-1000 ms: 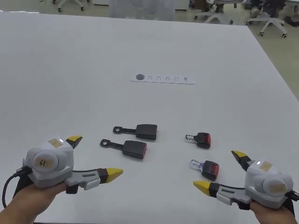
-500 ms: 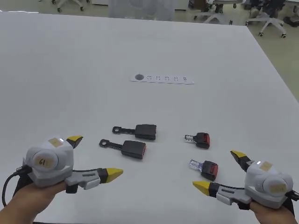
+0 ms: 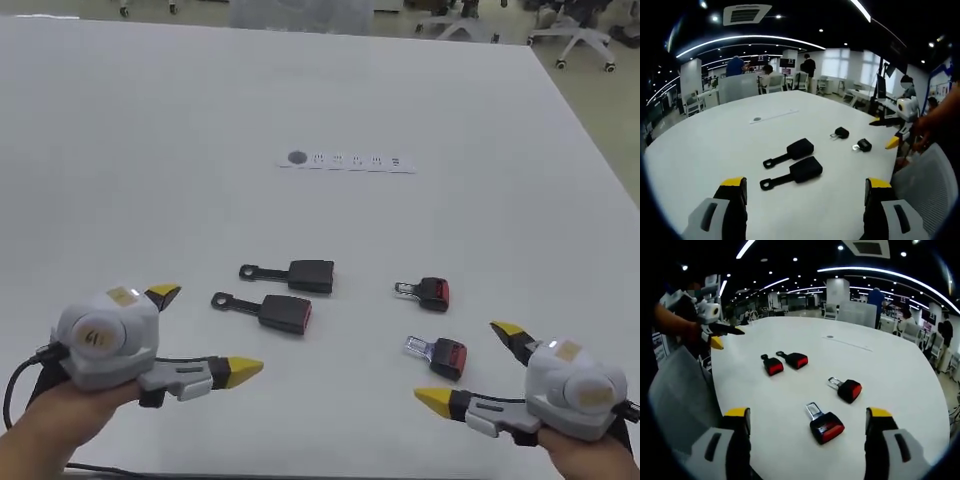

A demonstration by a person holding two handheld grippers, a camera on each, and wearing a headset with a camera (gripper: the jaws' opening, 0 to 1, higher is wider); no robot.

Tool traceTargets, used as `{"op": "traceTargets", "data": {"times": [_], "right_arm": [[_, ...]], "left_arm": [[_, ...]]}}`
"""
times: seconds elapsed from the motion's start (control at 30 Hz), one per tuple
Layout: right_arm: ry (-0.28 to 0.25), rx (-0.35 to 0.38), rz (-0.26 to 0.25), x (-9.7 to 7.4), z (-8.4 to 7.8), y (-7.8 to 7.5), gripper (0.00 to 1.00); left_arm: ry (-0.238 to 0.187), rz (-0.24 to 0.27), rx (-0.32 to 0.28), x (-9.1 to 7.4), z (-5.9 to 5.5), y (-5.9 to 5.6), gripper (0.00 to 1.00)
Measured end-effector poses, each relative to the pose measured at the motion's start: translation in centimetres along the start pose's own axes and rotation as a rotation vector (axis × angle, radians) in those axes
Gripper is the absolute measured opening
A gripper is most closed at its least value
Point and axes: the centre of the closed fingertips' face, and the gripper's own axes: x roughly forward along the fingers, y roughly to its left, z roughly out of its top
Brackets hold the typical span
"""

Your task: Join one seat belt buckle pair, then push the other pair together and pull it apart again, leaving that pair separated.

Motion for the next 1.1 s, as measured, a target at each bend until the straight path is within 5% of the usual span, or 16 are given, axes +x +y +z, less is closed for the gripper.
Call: {"op": "traceTargets", "data": {"times": [0.13, 1.1], "right_arm": [[0.014, -0.004, 0.02, 0.1, -0.3, -0.2, 0.94], [0.186, -0.031, 0.135, 2.5, -3.7, -2.5, 0.84]], "left_arm": [[0.029, -0.028, 0.049, 0.6, -0.2, -0.4, 0.99], [0.128, -0.155, 0.134, 6.7, -0.3, 0.1, 0.96]]}}
